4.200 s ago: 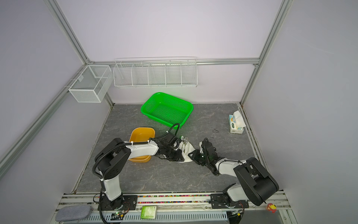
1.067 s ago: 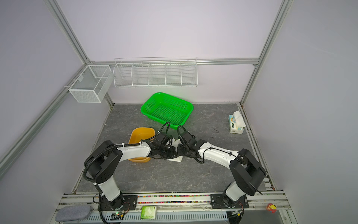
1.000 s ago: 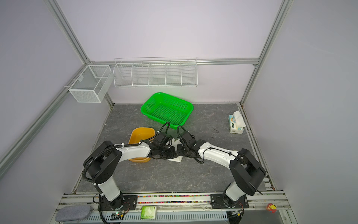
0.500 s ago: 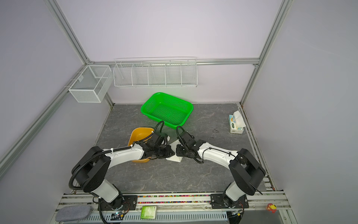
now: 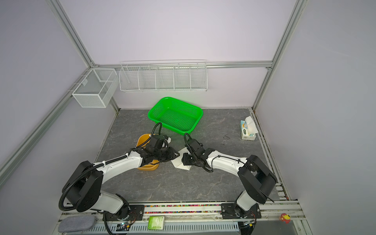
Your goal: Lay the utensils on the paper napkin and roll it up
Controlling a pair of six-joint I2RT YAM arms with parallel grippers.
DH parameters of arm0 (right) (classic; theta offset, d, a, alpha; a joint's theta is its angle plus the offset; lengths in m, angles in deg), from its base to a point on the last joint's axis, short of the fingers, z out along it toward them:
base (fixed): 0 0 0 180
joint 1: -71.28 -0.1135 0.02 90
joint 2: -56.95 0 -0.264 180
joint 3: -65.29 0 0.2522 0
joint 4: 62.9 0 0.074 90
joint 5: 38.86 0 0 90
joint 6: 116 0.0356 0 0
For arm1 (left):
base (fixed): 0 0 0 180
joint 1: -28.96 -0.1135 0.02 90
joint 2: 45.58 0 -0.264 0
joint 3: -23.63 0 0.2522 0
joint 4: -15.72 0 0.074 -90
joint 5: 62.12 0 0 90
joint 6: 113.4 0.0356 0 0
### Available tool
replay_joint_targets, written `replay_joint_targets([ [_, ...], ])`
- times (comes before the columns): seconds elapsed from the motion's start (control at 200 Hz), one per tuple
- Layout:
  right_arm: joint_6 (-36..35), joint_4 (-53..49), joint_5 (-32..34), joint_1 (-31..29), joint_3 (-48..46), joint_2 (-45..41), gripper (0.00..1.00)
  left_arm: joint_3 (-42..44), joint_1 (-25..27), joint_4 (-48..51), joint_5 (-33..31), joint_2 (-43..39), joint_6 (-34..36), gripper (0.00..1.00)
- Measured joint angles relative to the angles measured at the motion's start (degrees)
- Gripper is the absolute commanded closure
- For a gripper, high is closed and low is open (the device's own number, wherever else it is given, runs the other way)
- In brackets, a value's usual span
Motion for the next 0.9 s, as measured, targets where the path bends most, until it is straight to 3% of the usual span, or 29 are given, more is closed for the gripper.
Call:
replay_joint_targets([
  [0.41,0.00,6.78,-2.16,-0.07,-5.44,0.04,0.57,-1.11,-0.48,-2.54,3.87,4.66,-0.37,0.51],
  [0.9,0.00,7.58,-2.54,-0.07,-5.44,0.04,0.57,-4.50,-0.55,-2.80,5.64,11.93,-0.44,0.49],
])
